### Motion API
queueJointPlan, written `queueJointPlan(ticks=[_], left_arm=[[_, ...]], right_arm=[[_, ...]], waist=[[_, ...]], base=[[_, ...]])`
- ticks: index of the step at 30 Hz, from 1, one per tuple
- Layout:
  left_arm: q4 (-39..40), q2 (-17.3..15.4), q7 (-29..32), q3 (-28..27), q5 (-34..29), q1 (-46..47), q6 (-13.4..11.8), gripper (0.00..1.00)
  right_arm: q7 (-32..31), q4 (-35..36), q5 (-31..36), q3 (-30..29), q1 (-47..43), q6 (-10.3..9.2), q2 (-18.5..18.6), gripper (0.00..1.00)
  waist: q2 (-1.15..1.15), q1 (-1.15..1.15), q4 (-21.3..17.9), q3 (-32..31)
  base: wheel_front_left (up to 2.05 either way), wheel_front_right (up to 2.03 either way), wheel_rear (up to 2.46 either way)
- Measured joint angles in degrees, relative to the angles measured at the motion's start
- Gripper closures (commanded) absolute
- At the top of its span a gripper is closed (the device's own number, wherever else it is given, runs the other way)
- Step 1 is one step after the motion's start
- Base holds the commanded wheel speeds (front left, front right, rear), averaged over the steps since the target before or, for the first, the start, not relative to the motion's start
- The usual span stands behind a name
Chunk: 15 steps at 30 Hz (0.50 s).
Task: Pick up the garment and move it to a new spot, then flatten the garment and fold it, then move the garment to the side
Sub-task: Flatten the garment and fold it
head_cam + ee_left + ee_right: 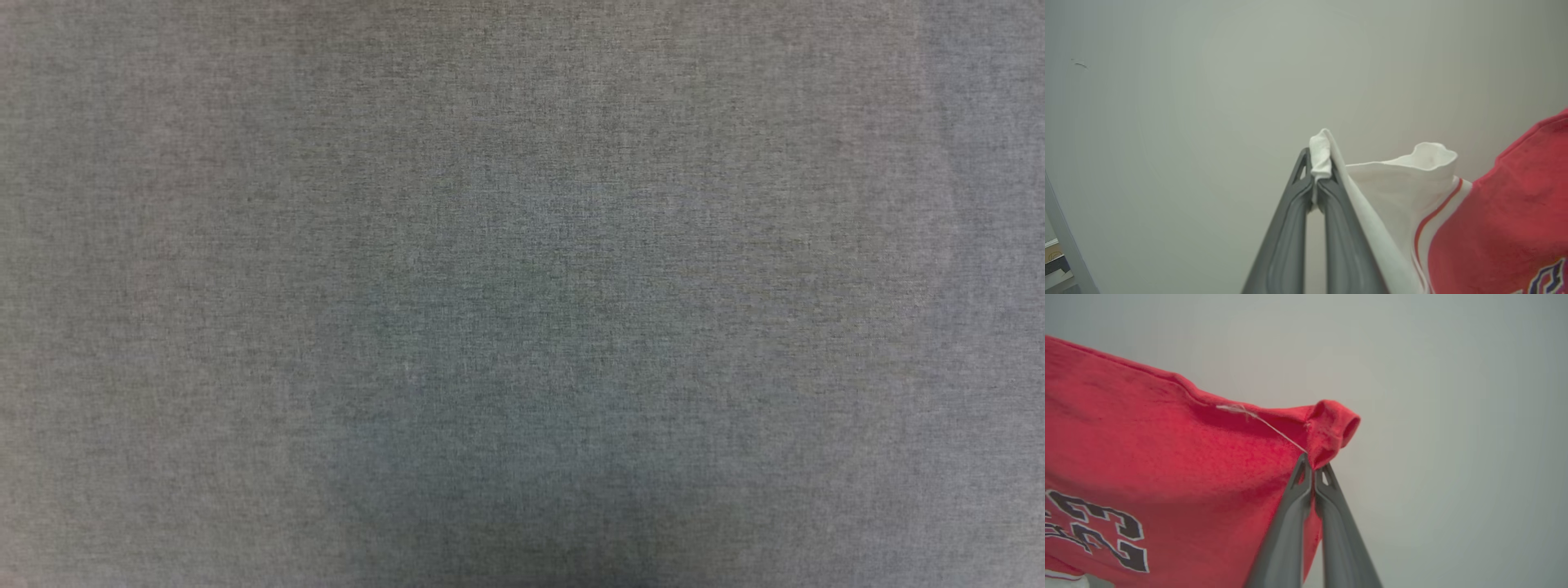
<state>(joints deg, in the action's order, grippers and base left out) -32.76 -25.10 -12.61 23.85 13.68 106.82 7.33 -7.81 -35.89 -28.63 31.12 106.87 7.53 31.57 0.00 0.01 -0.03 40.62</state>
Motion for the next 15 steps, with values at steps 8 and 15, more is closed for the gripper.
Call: queueJointPlan(ticks=[8, 15], left_arm=[[1.33, -1.76, -1.57, 0.65, 2.89, -13.69, -0.03, 1.0], [9.03, -2.92, -2.05, 0.23, 4.11, -30.58, -2.43, 1.0]], right_arm=[[3.2, 0.14, -5.5, 6.66, -11.48, 0.0, 0.91, 1.0], [5.58, 2.97, -10.12, 12.22, -21.15, 0.0, 2.29, 1.0]], waist=[[0.0, 0.0, 0.23, -1.69], [0.0, -0.01, 0.52, -4.57]], base=[[0.0, 0.0, 0.0], [0.0, 0.0, 0.0]])
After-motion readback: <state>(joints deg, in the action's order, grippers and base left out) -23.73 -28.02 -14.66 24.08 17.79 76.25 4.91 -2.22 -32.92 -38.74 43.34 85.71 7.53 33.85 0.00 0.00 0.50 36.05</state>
